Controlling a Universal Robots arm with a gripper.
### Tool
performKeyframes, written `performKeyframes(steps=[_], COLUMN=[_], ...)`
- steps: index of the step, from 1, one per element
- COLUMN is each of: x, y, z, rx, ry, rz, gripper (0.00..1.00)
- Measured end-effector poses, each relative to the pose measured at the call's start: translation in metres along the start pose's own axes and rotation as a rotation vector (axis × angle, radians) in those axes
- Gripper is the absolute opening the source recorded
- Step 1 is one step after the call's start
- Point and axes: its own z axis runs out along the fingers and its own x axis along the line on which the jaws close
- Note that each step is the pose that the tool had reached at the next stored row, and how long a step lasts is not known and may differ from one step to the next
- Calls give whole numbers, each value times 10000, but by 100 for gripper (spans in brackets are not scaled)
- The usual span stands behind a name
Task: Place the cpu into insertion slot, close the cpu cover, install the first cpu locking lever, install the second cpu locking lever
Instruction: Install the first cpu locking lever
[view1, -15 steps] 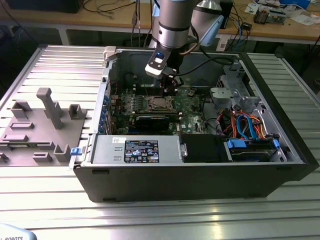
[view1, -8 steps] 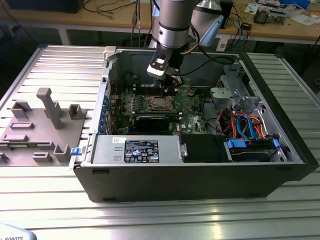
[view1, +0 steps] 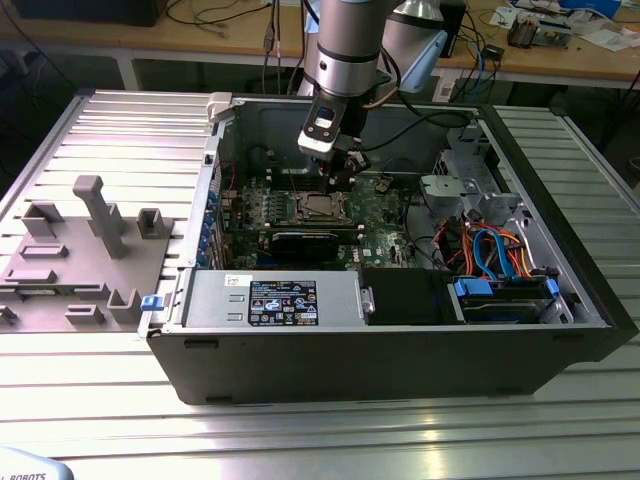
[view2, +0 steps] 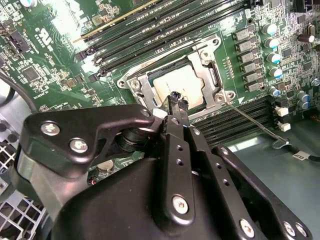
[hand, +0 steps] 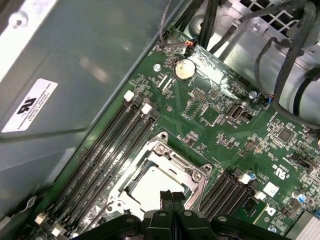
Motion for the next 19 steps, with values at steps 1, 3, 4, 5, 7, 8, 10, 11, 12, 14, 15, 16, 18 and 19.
performKeyframes(steps=[1,3,4,5,7,8,10,11,12,14,15,16,18,19], x=[0,0,0,0,0,0,0,0,0,0,0,0,0,0], y=[0,0,0,0,0,0,0,0,0,0,0,0,0,0], z=[0,0,0,0,0,0,0,0,0,0,0,0,0,0], rx=[0,1,1,2,3,2,3,4,4,4,4,4,4,5], ry=[-1,-4,-5,-6,-10,-11,-15,-17,-19,-21,-22,-23,-26,-28], rz=[-48,-155,-198,-255,-391,-437,-592,-666,-735,-834,-881,-931,-1063,-1144], gripper=[11,11,11,11,11,11,11,11,11,11,11,11,11,11])
